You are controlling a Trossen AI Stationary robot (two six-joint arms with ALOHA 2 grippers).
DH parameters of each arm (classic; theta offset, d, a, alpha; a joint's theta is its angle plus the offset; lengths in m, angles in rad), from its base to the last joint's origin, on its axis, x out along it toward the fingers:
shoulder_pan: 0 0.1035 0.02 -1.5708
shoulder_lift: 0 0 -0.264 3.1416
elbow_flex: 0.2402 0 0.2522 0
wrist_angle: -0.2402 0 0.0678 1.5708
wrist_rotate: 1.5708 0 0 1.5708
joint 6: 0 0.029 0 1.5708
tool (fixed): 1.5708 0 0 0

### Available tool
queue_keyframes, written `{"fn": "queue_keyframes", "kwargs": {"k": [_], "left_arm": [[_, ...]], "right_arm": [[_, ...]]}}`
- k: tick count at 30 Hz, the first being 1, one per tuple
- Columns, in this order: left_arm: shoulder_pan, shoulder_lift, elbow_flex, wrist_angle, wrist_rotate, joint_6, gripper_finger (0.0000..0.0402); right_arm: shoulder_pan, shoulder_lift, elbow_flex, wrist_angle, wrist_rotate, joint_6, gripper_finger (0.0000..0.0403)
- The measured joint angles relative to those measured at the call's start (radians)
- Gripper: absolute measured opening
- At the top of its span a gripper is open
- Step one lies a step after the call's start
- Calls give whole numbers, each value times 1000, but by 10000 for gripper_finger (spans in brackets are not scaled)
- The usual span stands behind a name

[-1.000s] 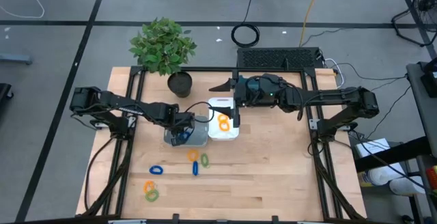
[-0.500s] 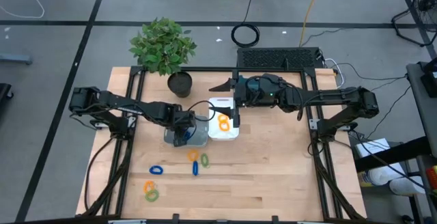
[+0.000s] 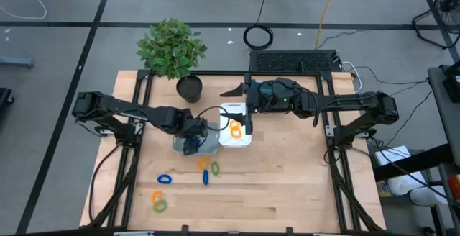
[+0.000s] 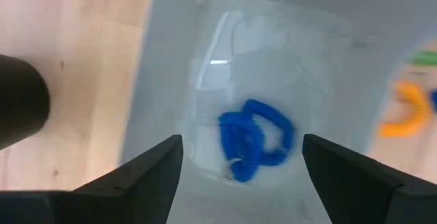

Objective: Sort spring keychains
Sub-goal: Put the green spring keychain into the blue bin

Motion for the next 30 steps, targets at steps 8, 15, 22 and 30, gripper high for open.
{"fn": "queue_keyframes", "kwargs": {"k": [8, 15, 22, 30], "left_arm": [[-197, 0, 68, -86, 0, -217, 312], [-361, 0, 72, -122, 54, -461, 312], [-521, 0, 72, -137, 112, -693, 312], [-676, 0, 72, -134, 176, -921, 312]], "right_arm": [[0, 0, 0, -4, 0, -1, 275], [0, -2, 0, -5, 0, -1, 275], [0, -15, 0, -20, 0, 9, 274], [0, -24, 0, -13, 0, 10, 274]]}}
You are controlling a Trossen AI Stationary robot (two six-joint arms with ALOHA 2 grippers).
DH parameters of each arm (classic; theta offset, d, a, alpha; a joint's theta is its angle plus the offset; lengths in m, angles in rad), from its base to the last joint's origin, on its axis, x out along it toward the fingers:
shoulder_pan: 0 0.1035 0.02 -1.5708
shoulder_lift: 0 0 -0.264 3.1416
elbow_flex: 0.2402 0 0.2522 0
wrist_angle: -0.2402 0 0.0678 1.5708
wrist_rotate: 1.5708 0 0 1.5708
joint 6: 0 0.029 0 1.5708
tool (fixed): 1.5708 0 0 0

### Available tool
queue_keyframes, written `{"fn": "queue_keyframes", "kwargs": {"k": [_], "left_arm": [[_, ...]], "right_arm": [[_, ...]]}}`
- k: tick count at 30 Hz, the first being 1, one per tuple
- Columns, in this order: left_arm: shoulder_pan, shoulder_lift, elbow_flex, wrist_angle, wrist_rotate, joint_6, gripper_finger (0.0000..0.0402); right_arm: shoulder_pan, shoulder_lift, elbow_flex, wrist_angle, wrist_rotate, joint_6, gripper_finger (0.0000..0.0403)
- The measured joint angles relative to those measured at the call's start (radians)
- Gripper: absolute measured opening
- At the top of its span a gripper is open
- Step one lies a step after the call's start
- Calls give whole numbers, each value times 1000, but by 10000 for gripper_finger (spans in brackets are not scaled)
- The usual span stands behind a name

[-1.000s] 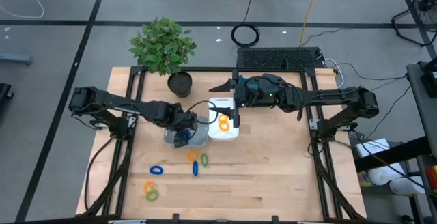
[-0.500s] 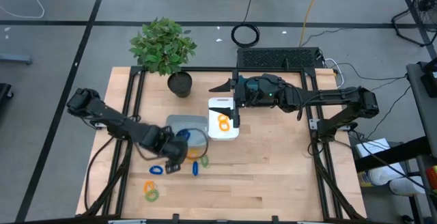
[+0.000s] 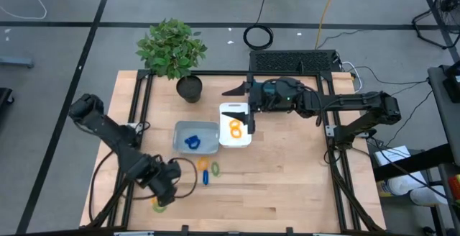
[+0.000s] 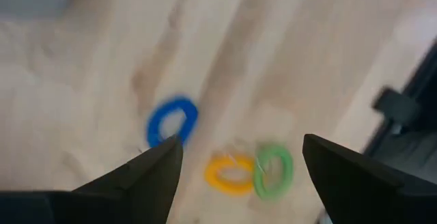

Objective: Sort spring keychains
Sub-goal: Put the green spring keychain into the blue bin

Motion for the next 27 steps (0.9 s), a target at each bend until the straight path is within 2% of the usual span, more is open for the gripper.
{"fn": "queue_keyframes", "kwargs": {"k": [6, 13, 27], "left_arm": [[-130, 0, 0, 34, 66, -55, 312], [-243, 11, 0, 117, 40, 116, 312], [-241, 107, 0, 129, 26, 256, 312]], "right_arm": [[0, -1, 0, 2, 0, -5, 274], [0, -1, 0, 2, 0, -6, 274], [0, -1, 0, 3, 0, -7, 274]]}}
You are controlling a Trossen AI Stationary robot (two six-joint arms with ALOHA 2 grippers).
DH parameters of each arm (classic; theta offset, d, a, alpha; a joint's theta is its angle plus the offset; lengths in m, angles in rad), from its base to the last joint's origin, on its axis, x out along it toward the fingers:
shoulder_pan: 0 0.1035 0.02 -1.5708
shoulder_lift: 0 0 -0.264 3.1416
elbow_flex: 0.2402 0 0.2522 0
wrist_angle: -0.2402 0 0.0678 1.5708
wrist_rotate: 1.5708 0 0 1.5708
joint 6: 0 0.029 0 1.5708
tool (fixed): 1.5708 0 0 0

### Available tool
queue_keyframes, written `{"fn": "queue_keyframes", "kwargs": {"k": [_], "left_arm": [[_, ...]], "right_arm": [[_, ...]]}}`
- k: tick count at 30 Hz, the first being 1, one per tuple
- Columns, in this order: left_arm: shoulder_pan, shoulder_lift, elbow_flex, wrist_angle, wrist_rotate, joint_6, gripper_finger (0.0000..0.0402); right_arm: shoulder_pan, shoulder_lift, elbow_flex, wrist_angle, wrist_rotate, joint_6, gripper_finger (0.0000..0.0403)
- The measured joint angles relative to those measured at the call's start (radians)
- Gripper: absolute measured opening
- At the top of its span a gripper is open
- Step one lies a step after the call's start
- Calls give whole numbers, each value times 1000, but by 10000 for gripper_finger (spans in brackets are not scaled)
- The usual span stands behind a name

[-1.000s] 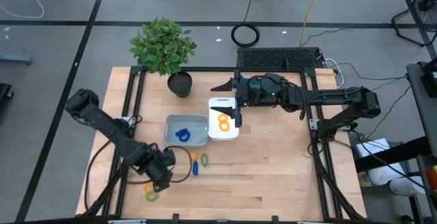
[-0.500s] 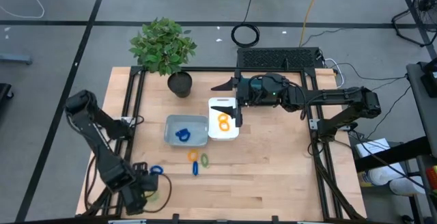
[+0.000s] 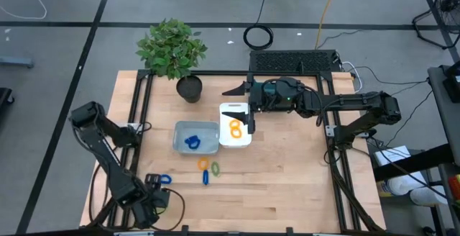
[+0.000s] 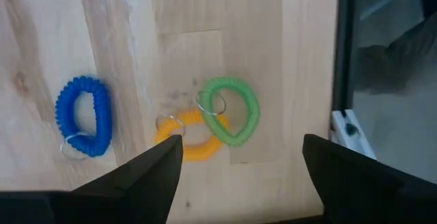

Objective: Sort spring keychains
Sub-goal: Put the green spring keychain into the blue bin

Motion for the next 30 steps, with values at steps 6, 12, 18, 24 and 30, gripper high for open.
{"fn": "queue_keyframes", "kwargs": {"k": [6, 12, 18, 24, 30], "left_arm": [[35, 81, 0, 0, 1, 75, 312], [56, 146, 0, 0, 30, 107, 312], [54, 200, -1, 0, 35, 107, 312], [54, 239, -1, 0, 37, 107, 302], [60, 242, -1, 17, 45, 104, 250]], "right_arm": [[0, 0, 0, -1, 0, 0, 274], [1, 0, 0, -2, -1, 0, 274], [1, 0, 0, -4, -4, 6, 274], [5, 0, 0, -4, -4, 6, 274], [19, 0, 0, -4, -4, 6, 274]]}}
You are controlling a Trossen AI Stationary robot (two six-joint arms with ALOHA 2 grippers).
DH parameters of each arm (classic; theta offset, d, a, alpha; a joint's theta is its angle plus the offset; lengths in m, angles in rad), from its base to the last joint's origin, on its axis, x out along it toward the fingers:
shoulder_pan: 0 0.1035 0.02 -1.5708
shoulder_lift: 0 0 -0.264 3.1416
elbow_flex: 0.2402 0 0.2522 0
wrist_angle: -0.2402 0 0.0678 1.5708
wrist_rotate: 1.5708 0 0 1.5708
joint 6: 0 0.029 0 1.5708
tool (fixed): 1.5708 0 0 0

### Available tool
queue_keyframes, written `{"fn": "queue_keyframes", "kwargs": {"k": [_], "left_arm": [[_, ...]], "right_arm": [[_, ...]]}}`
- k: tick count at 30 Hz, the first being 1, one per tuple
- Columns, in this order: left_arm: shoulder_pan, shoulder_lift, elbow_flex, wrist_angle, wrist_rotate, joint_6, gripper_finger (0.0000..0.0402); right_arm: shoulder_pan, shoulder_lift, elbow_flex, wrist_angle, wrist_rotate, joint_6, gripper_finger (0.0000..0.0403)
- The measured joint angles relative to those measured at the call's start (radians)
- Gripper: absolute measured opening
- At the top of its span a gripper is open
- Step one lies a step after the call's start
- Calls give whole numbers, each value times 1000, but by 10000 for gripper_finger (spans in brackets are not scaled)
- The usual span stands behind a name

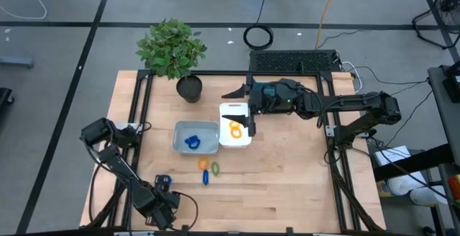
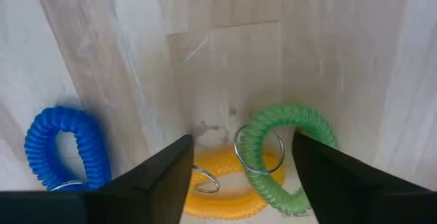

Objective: Sort spring keychains
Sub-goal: Put the green spring keychain into the blue bin

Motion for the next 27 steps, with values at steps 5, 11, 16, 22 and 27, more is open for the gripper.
{"fn": "queue_keyframes", "kwargs": {"k": [5, 11, 16, 22, 27], "left_arm": [[0, 1, 0, 31, -3, 26, 204], [0, 1, 0, 43, -16, 29, 167], [2, 1, 0, 110, -41, 30, 149], [10, 1, 0, 151, -53, 29, 131], [23, 1, 0, 150, -53, 35, 103]], "right_arm": [[2, 0, 0, 0, 0, 0, 274], [2, 0, 0, 0, 0, 0, 274], [2, 0, 0, 0, 0, 0, 274], [2, 0, 0, -1, 0, 1, 274], [4, 0, 0, -1, 0, 1, 274]]}}
